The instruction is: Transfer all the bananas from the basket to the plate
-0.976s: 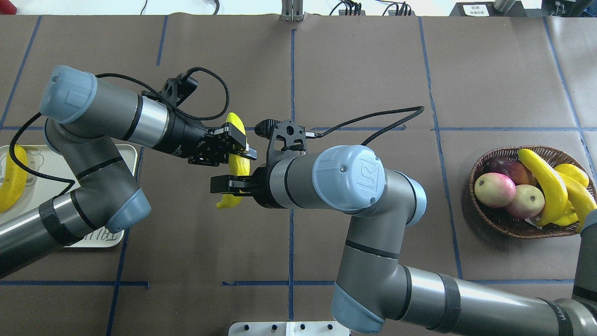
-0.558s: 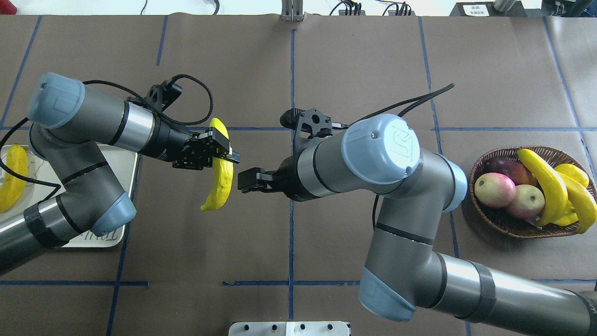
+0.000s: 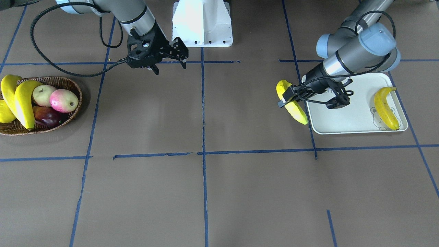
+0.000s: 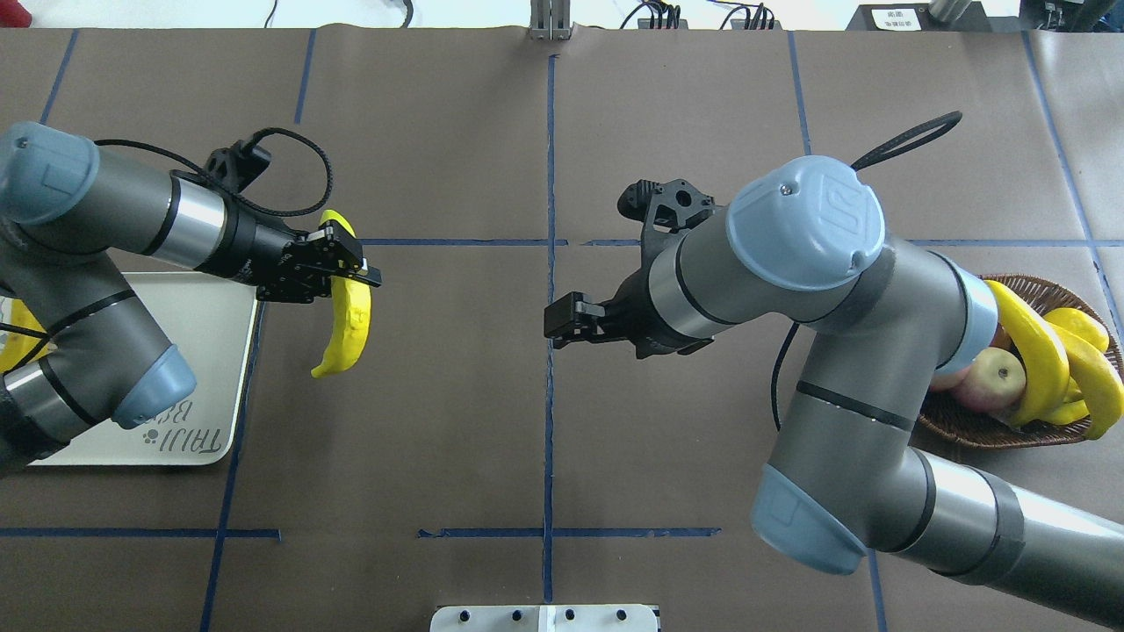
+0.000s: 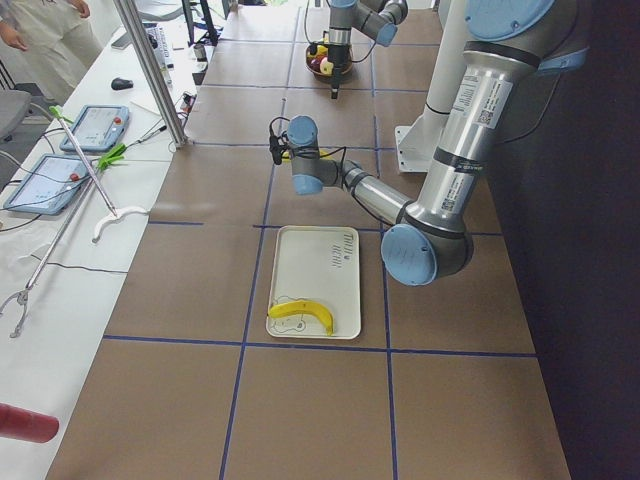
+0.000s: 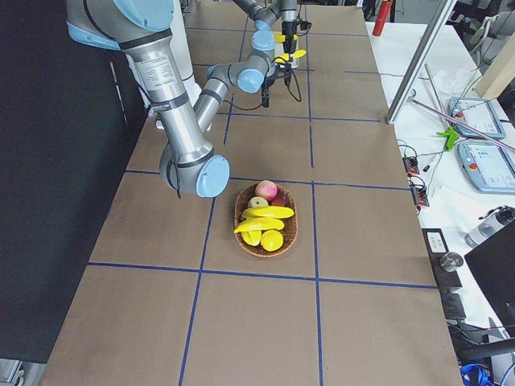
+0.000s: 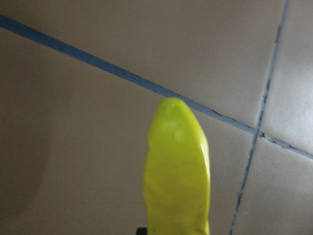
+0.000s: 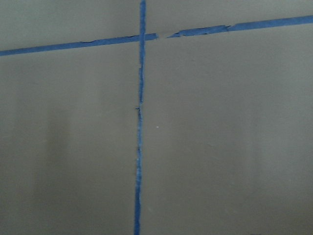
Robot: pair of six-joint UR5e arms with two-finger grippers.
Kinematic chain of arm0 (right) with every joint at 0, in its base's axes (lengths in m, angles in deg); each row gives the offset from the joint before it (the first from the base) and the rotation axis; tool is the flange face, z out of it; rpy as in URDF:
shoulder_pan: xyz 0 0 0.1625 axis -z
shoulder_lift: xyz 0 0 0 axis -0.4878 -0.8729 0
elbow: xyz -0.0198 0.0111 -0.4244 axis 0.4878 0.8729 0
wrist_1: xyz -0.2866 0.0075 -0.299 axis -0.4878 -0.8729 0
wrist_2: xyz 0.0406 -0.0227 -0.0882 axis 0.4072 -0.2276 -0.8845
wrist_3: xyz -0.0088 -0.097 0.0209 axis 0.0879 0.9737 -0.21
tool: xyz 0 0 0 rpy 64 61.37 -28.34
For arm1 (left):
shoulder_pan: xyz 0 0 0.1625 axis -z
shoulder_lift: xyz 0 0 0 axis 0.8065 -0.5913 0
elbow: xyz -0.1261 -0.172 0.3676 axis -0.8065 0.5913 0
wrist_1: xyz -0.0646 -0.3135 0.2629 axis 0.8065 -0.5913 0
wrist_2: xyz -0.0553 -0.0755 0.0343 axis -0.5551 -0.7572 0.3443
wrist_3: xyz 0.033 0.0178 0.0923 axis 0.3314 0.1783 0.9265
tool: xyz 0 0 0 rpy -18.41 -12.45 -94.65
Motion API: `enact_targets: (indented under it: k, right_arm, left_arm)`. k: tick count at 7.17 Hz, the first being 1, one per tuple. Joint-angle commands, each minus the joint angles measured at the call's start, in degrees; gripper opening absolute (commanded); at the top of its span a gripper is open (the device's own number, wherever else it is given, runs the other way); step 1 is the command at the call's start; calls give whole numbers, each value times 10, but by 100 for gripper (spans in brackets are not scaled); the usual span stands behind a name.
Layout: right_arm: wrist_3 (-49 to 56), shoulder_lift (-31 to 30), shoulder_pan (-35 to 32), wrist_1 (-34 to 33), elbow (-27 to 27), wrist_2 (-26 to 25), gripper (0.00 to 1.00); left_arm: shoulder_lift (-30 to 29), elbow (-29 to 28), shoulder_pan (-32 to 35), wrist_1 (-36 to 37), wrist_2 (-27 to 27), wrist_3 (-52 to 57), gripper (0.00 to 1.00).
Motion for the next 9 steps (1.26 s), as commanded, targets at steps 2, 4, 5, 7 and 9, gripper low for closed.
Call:
enact_targets:
  k: [2,4,5,7,9]
  right_arm:
    - [131,-119,-41,-19,-41,5,99]
    - [254,-205,-75,-16,-64,8,99]
    - [294,-225,-96,-16,-64,18,99]
    - [301,-227,-99,-15,-62,23,99]
    - [301,-227,-99,-14,-61,23,99]
  left_arm:
    - [86,-1,55,41,-1,81,2]
    - [136,-12,97,78,5,160,2]
    - [151,-13,103,119,38,180,2]
    - [164,-43,96,127,87,195,3]
    - [162,-52,96,127,87,245,31]
